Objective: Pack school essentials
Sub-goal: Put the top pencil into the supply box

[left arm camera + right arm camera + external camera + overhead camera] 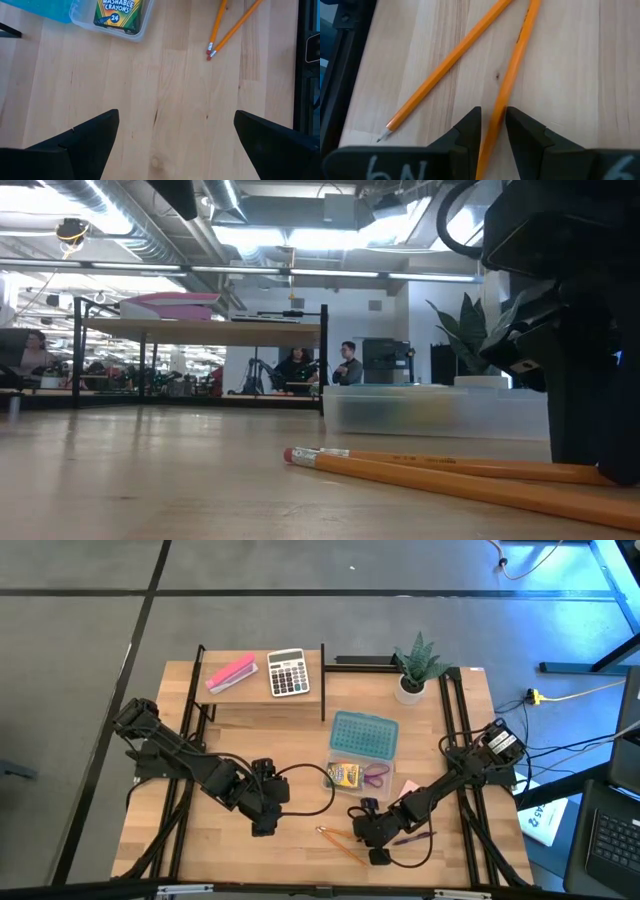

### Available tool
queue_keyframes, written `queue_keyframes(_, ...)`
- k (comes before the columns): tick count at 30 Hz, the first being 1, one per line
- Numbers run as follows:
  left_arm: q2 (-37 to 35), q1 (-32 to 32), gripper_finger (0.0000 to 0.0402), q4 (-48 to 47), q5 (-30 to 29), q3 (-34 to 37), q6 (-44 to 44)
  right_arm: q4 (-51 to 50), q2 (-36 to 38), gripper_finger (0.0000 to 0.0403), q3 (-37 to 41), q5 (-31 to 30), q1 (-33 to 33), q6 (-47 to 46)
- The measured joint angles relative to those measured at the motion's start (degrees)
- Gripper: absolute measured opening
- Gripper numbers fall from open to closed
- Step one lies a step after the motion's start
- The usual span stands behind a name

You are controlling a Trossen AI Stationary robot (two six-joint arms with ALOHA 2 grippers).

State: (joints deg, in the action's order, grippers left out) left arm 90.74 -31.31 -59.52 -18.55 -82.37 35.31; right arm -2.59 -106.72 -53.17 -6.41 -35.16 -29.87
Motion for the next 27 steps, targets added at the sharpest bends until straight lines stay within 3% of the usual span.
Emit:
queue_keyframes(6, 0.0, 0.0, 0.0390, 0.0, 0.0, 0.0, 0.1, -0.2, 0.0, 0.0091, 0.0, -0.5, 0.0, -2.4)
queue_keyframes(19, 0.0, 0.0, 0.0390, 0.0, 0.0, 0.0, 0.1, -0.3, -0.1, 0.0037, 0.1, -0.9, 0.0, -3.1)
queue_keyframes(27, 0.0, 0.0, 0.0390, 0.0, 0.0, 0.0, 0.0, 0.2, -0.1, 0.0031, 0.1, -0.8, 0.0, -6.1)
